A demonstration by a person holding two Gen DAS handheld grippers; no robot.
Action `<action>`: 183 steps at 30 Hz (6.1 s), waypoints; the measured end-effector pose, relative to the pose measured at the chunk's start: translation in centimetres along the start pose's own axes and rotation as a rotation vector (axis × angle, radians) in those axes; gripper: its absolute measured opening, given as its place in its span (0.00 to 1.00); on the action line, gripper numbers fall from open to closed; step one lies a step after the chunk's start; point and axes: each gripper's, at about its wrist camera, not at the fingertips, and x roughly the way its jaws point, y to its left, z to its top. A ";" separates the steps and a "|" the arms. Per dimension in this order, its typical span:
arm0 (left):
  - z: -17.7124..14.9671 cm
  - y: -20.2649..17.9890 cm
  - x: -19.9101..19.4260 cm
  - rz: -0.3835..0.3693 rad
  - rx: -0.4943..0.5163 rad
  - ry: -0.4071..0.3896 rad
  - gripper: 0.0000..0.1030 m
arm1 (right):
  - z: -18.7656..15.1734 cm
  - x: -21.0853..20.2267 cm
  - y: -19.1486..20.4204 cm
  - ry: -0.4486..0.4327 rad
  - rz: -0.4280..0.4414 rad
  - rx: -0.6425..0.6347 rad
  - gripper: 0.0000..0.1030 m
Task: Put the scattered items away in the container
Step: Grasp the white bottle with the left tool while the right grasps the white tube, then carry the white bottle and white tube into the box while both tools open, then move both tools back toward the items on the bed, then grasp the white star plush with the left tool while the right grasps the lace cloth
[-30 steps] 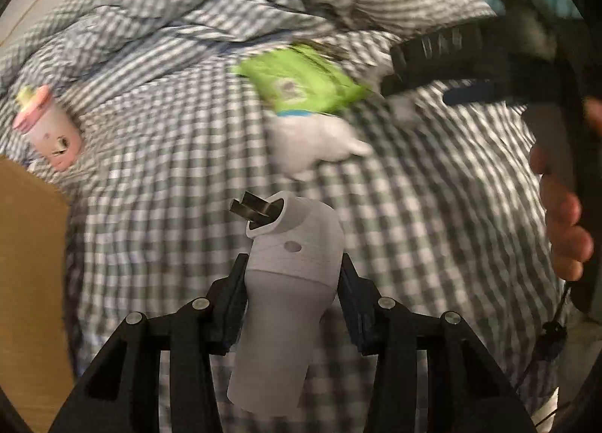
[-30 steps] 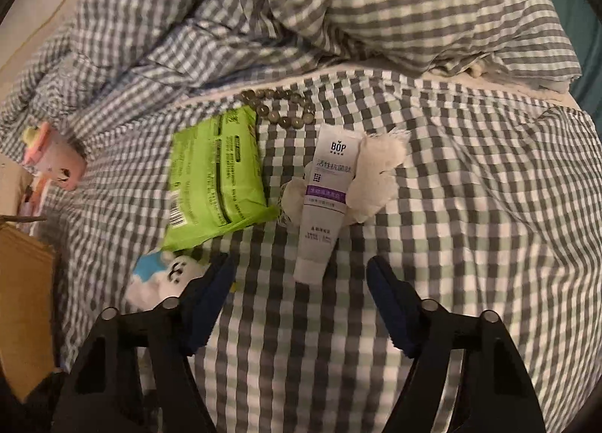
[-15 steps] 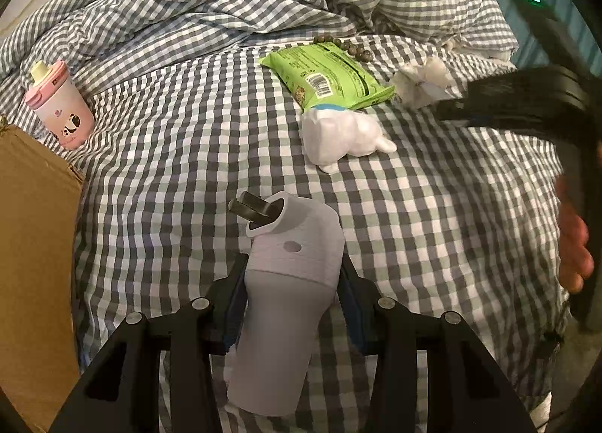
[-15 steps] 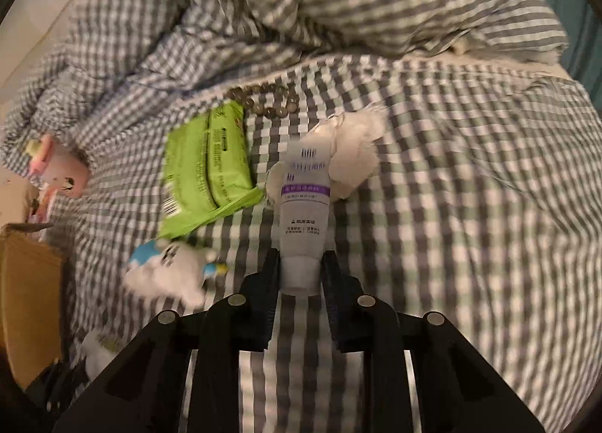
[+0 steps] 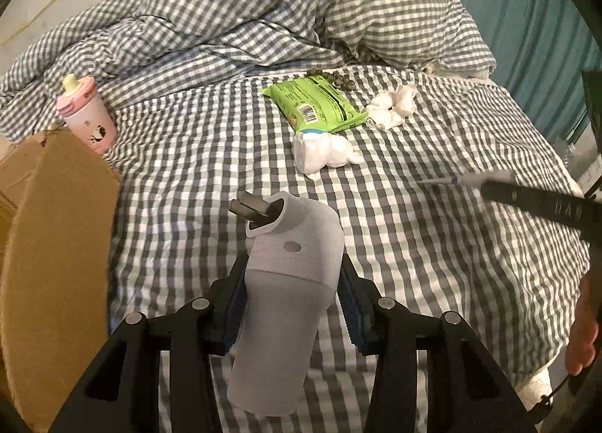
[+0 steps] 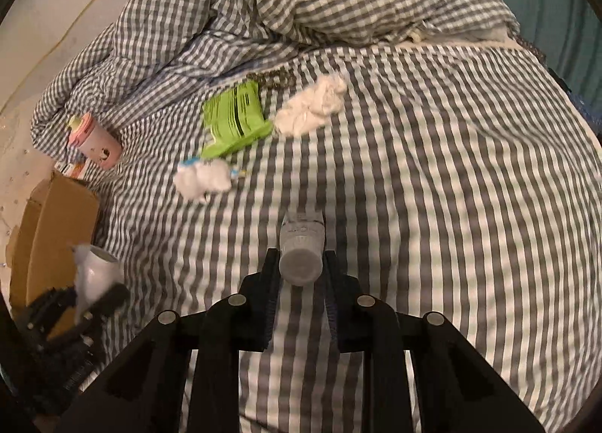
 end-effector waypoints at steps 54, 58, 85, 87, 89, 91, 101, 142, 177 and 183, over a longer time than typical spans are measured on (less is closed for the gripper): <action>-6.1 20.1 -17.4 0.163 -0.307 -0.213 0.44 | -5.4 -9.2 28.9 -0.083 0.242 -0.502 0.22; -6.8 24.7 -15.9 0.187 -0.364 -0.188 0.44 | -5.3 -6.0 34.7 -0.035 0.241 -0.574 0.22; -5.6 22.4 -13.2 0.158 -0.414 -0.157 0.91 | -4.0 -5.7 26.8 -0.057 0.177 -0.404 0.72; -5.2 20.3 -13.3 0.141 -0.388 -0.161 0.91 | -4.0 -6.2 24.3 -0.057 0.177 -0.366 0.72; -4.9 17.9 -13.2 0.121 -0.359 -0.162 0.91 | -4.3 -7.1 21.4 -0.069 0.150 -0.328 0.72; -4.7 15.6 -13.3 0.103 -0.328 -0.164 0.91 | -4.8 -8.1 18.9 -0.084 0.130 -0.291 0.72; -4.8 6.4 -13.9 0.047 -0.185 -0.161 0.91 | -7.0 -12.2 7.9 -0.134 0.131 -0.089 0.72; 3.5 0.1 1.0 0.018 -0.146 -0.038 0.94 | 0.6 -4.0 1.3 -0.107 -0.112 -0.062 0.74; 10.0 -2.5 15.7 -0.033 -0.089 0.079 0.64 | 15.1 13.9 0.3 0.044 -0.142 -0.079 0.13; 9.1 -1.4 11.6 -0.009 -0.108 0.041 0.64 | 12.5 7.2 0.0 -0.040 -0.101 -0.085 0.13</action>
